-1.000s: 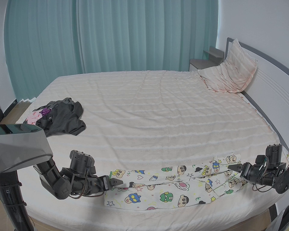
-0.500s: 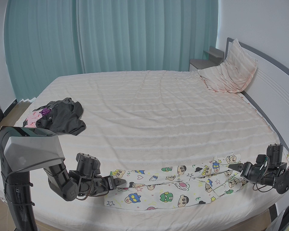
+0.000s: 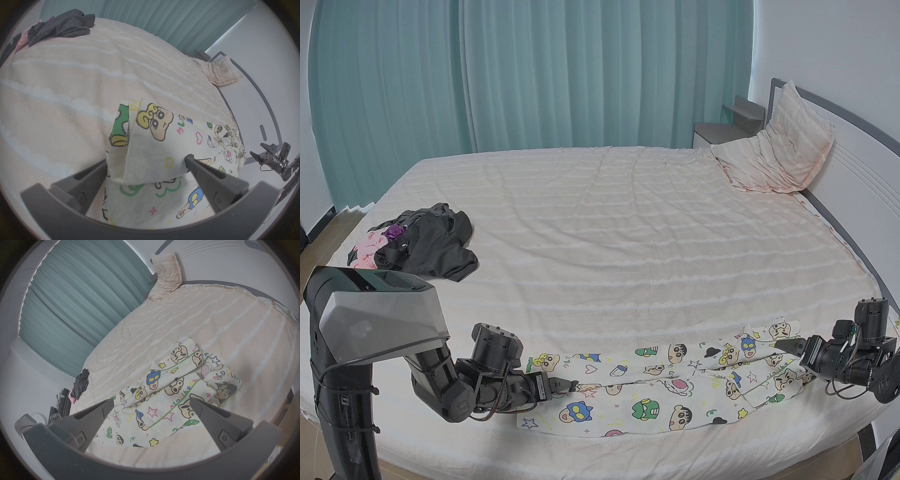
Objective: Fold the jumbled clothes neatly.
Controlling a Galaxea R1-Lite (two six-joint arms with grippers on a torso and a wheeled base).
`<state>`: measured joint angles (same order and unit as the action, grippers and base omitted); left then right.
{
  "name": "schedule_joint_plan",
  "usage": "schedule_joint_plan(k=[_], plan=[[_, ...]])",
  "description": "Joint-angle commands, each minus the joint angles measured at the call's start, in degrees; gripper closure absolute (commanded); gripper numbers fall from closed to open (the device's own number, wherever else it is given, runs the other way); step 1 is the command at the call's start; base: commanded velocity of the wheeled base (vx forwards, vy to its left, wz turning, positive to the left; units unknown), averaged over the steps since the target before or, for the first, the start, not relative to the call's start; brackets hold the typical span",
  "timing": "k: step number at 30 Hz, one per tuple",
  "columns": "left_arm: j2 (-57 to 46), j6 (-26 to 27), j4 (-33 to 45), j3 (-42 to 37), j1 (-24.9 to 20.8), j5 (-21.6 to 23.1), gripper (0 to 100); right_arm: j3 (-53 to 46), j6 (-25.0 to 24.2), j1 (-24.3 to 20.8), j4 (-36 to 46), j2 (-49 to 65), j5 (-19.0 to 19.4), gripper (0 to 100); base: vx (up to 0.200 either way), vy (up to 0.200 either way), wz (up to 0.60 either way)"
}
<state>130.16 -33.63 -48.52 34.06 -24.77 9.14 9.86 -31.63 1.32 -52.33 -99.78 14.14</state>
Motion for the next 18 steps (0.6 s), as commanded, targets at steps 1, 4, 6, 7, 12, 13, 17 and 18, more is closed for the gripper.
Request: schedule_joint_plan(k=[1,4,6,7,12,13,17,18], plan=[[0.3,-0.2,0.3,0.7,-0.1,0.0,100,0.0,0.0,0.0,0.0,-0.1,0.0,0,0.000,0.000,0.00],[0.0,-0.4,0.2,0.5,0.4,-0.5,100,0.0,0.0,0.0,0.0,-0.2,0.0,0,0.000,0.000,0.00],[-0.4,-0.6,0.3,0.0,0.6,-0.5,100,0.0,0.0,0.0,0.0,-0.2,0.0,0,0.000,0.000,0.00],[-0.4,-0.6,0.3,0.0,0.6,-0.5,100,0.0,0.0,0.0,0.0,-0.2,0.0,0,0.000,0.000,0.00],[-3.4,-0.7,0.4,-2.1,1.0,-0.5,100,0.0,0.0,0.1,0.0,0.0,0.0,0,0.000,0.000,0.00],[-3.4,-0.7,0.4,-2.1,1.0,-0.5,100,0.0,0.0,0.1,0.0,0.0,0.0,0,0.000,0.000,0.00],[-7.5,-0.8,0.3,-3.8,4.3,0.2,100,0.0,0.0,0.1,0.0,0.1,0.0,0,0.000,0.000,0.00],[-8.7,-0.9,0.4,-4.2,5.4,0.5,100,0.0,0.0,0.1,0.0,0.1,0.0,0,0.000,0.000,0.00]])
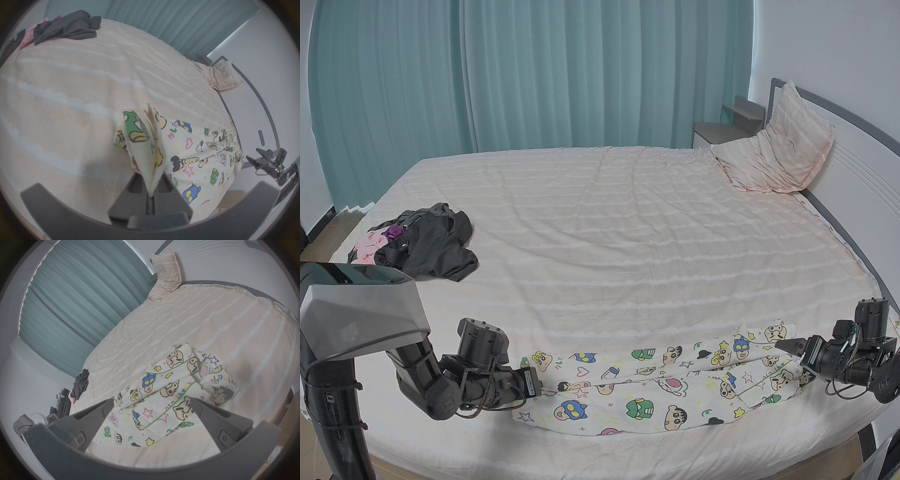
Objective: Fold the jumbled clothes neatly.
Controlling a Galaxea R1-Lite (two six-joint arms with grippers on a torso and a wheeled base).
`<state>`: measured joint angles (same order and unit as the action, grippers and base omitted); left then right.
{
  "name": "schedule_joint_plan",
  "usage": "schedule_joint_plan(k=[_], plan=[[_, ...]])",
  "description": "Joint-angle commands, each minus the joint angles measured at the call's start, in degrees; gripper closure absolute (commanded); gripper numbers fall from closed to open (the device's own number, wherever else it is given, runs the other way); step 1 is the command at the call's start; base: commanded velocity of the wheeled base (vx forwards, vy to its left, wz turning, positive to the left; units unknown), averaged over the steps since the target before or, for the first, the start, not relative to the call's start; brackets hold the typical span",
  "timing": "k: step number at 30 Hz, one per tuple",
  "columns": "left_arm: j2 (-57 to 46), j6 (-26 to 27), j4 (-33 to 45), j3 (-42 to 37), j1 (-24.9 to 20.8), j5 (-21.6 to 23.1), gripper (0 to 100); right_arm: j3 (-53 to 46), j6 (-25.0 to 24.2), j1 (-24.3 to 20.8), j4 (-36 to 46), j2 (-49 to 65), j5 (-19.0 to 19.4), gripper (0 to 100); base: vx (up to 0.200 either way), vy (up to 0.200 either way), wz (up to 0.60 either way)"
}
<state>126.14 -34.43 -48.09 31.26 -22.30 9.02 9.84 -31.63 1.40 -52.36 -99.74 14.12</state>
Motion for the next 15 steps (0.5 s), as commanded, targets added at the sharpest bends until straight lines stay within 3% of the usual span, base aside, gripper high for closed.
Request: schedule_joint_plan(k=[1,14,15], plan=[[-5.5,-0.2,-0.1,-1.8,4.0,1.4,100,0.0,0.0,0.0,0.0,0.1,0.0,0,0.000,0.000,0.00],[-17.6,-0.2,1.2,-8.5,21.1,11.6,100,0.0,-0.1,0.0,0.0,0.1,0.0,0,0.000,0.000,0.00],[-19.7,-0.1,3.2,-8.5,25.3,13.8,100,0.0,-0.1,0.0,0.0,0.2,0.0,0,0.000,0.000,0.00]])
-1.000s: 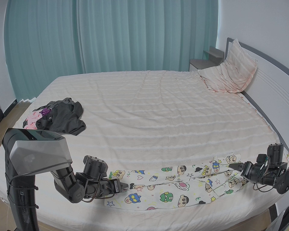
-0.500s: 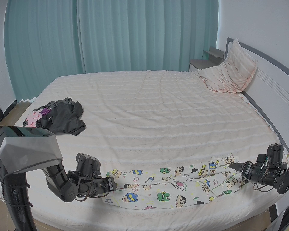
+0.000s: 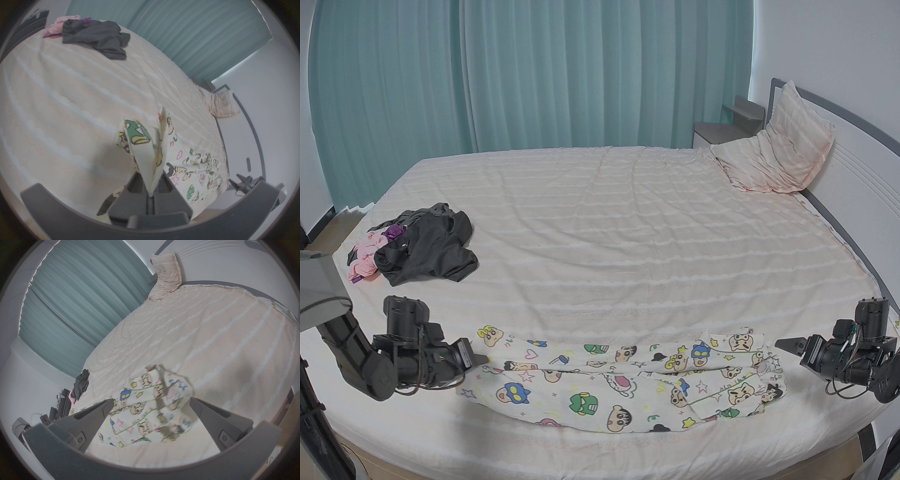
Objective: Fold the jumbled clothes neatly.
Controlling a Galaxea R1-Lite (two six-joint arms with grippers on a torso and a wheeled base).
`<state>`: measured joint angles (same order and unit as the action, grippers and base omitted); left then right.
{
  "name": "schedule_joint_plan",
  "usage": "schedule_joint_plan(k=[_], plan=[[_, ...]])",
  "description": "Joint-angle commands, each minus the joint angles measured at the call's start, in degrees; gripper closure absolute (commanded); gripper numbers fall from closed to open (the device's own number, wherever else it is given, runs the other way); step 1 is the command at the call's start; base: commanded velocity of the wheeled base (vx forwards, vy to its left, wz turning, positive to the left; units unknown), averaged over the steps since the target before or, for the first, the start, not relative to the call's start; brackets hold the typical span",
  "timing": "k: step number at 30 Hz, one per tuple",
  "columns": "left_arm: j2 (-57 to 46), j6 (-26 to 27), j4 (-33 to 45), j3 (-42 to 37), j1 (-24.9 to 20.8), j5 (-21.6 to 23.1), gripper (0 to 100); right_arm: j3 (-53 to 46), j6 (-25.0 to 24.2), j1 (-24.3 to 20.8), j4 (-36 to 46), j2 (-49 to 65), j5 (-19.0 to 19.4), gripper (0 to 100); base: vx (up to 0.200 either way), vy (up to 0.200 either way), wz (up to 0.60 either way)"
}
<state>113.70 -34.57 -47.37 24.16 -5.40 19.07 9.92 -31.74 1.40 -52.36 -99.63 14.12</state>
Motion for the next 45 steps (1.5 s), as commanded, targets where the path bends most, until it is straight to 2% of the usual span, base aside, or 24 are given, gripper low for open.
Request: schedule_joint_plan(k=[1,2,3,4,9,12,13,17,20,21,22,24,25,26,27,29,32,33,34,35,39,40,45], plan=[[-8.4,0.1,3.4,-1.3,10.8,5.1,100,-0.1,0.0,0.0,0.0,0.2,0.0,0,0.000,0.000,0.00],[-8.4,0.1,3.4,-1.3,10.8,5.1,100,-0.1,0.0,0.0,0.0,0.2,0.0,0,0.000,0.000,0.00],[-11.0,0.2,4.8,-1.0,15.7,8.3,100,-0.1,-0.1,0.0,0.0,0.6,0.0,0,0.000,0.000,0.00],[-12.5,0.3,5.6,-1.0,18.7,10.3,100,-0.1,-0.1,0.0,0.0,0.7,0.0,0,0.000,0.000,0.00],[-15.8,0.5,8.4,0.8,28.4,13.4,100,-0.1,-0.1,0.0,0.0,0.8,0.0,0,0.000,0.000,0.00],[-16.2,0.5,8.8,1.2,29.7,13.5,100,-0.1,-0.1,0.0,0.0,0.8,0.0,0,0.000,0.000,0.00],[-17.8,0.6,9.9,1.9,32.3,14.3,100,-0.1,-0.1,0.0,0.0,1.0,0.0,0,0.000,0.000,0.00],[-22.1,0.4,13.2,2.2,32.1,16.0,100,-0.1,-0.1,0.0,0.1,1.9,0.0,0,0.000,0.000,0.00],[-26.3,-0.5,17.9,4.1,26.1,14.7,100,-0.1,-0.1,0.0,0.1,2.4,0.0,0,0.000,0.000,0.00],[-26.6,-0.7,18.6,4.3,25.4,14.4,100,-0.1,-0.1,0.0,0.1,2.4,0.0,0,0.000,0.000,0.00],[-28.3,-1.4,21.8,5.5,22.5,12.6,100,-0.1,-0.1,0.0,0.1,2.6,0.0,0,0.000,0.000,0.00],[-29.3,-3.3,28.3,9.3,13.7,5.9,100,-0.2,-0.1,0.0,0.1,2.8,0.0,0,0.000,0.000,0.00],[-29.3,-4.1,29.7,10.3,11.1,3.5,100,-0.3,-0.1,0.0,0.1,2.9,0.0,0,0.000,0.000,0.00],[-29.2,-4.5,30.2,10.9,9.5,2.0,100,-0.3,-0.1,-0.1,0.1,2.9,0.0,0,0.000,0.000,0.00],[-28.4,-5.8,30.9,12.6,4.3,-2.4,100,-0.3,-0.1,-0.1,0.1,2.9,0.0,0,0.000,0.000,0.00],[-24.3,-7.4,30.4,14.8,-3.3,-7.8,100,-0.3,0.0,-0.1,0.1,3.0,0.0,0,0.000,0.000,0.00],[-18.4,-9.2,30.1,18.6,-12.3,-14.7,100,-0.3,0.0,-0.1,0.1,3.0,0.0,0,0.000,0.000,0.00],[-16.3,-9.9,30.1,20.0,-14.7,-16.5,100,-0.3,0.0,-0.1,0.1,3.2,0.0,0,0.000,0.000,0.00],[-16.0,-10.0,30.1,20.3,-15.2,-16.9,100,-0.3,0.0,-0.1,0.1,3.2,0.0,0,0.000,0.000,0.00],[-10.8,-11.4,30.1,24.1,-20.1,-21.3,100,-0.3,0.0,-0.1,0.1,3.4,0.0,0,0.000,0.000,0.00],[-4.5,-12.3,30.1,29.4,-24.6,-24.9,100,-0.4,0.0,-0.1,0.1,3.4,0.1,0,0.000,0.000,0.00],[-0.5,-12.3,30.8,33.2,-27.4,-25.7,100,-0.4,0.0,-0.1,0.1,3.3,0.1,0,0.000,0.000,0.00],[4.9,-12.4,34.2,41.6,-32.1,-25.7,100,-0.3,0.1,-0.1,0.1,3.0,0.1,0,0.000,0.000,0.00]])
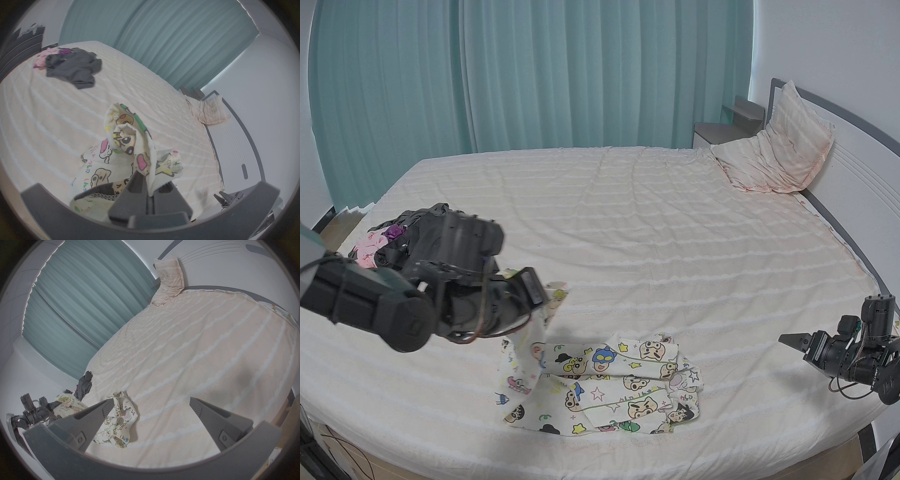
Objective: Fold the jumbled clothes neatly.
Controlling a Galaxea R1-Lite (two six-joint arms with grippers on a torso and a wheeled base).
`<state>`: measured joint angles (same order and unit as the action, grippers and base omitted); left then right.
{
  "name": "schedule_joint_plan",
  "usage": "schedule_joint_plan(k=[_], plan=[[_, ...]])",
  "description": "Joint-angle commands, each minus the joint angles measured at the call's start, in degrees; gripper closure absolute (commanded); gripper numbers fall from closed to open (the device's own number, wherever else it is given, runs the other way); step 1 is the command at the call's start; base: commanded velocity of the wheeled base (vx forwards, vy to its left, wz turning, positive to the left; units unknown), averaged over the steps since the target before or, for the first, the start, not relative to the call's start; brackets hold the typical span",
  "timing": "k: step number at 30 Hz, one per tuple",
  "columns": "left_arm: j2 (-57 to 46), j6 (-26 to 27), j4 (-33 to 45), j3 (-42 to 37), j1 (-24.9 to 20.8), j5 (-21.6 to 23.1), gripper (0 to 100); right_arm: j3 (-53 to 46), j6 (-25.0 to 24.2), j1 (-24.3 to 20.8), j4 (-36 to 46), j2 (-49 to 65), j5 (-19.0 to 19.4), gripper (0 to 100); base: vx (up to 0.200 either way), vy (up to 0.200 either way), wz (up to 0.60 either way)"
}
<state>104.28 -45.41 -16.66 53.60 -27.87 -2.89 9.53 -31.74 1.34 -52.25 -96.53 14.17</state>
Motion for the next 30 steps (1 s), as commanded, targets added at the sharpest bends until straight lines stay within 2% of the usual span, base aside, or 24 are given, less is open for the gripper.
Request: schedule_joint_plan(k=[1,3,6,11,18,21,28,29,30], plan=[[15.6,-1.6,4.4,14.2,-10.2,-3.7,100,0.0,0.1,0.0,0.0,-0.2,0.1,0,0.000,0.000,0.00],[17.7,-1.7,5.5,17.4,-10.9,-3.4,100,0.0,0.1,0.0,0.0,-0.3,0.1,0,0.000,0.000,0.00],[18.2,-1.4,6.7,18.3,-11.6,-2.3,100,0.0,0.1,0.0,0.0,-0.3,0.1,0,0.000,0.000,0.00],[15.5,-2.0,6.3,18.0,-11.6,6.1,100,0.0,0.2,0.0,0.0,-0.5,0.1,0,0.000,0.000,0.00],[15.6,-2.3,0.2,15.9,-11.7,7.5,100,0.0,0.3,0.0,0.0,-0.5,0.1,0,0.000,0.000,0.00],[15.4,-3.0,-2.7,15.1,-12.4,10.4,100,0.0,0.3,0.0,0.0,-0.6,0.1,0,0.000,0.000,0.00],[15.6,-3.1,-5.5,16.1,-13.5,10.8,100,0.0,0.5,0.0,0.0,-1.2,0.1,0,0.000,0.000,0.00],[15.6,-3.1,-5.6,16.1,-13.5,10.8,0,0.0,0.5,-0.1,0.0,-1.2,0.1,0,0.000,0.000,0.00],[15.6,-3.1,-5.6,16.0,-13.5,10.8,0,0.0,0.5,-0.1,0.0,-1.2,0.1,0,0.000,0.000,0.00]])
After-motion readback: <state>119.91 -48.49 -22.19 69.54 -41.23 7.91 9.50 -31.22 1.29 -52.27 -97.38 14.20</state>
